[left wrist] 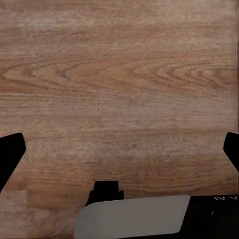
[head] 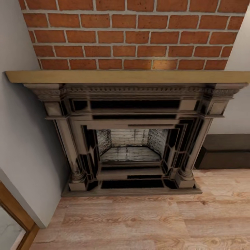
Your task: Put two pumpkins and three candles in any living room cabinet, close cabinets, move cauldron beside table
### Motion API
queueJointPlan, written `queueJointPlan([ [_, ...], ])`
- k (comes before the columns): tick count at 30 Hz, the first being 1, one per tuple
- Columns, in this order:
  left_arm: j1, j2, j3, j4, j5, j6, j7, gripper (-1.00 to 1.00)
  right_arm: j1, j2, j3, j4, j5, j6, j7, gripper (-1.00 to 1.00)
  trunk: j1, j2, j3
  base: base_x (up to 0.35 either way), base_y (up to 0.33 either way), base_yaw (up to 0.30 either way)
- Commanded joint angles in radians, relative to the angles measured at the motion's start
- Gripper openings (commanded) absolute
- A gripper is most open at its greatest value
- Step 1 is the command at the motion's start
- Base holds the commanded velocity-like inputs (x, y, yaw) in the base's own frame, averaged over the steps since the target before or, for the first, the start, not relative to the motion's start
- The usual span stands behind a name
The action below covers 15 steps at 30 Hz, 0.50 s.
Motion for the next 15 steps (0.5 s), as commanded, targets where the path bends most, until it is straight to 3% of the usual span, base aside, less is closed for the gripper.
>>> queueJointPlan([
  [1,0.000,0.000,-0.008,0.001,0.008,-0.003,0.000,1.00,-0.001,0.001,0.008,0.004,-0.007,-0.006,-0.001,1.00,0.000,0.000,-0.001,0.000,0.000,-0.279],
  [15,-0.001,0.000,-0.008,0.001,0.007,-0.003,0.000,1.00,-0.001,0.001,0.008,0.004,-0.006,-0.006,-0.001,1.00,0.000,0.000,-0.001,0.000,0.000,-0.281],
])
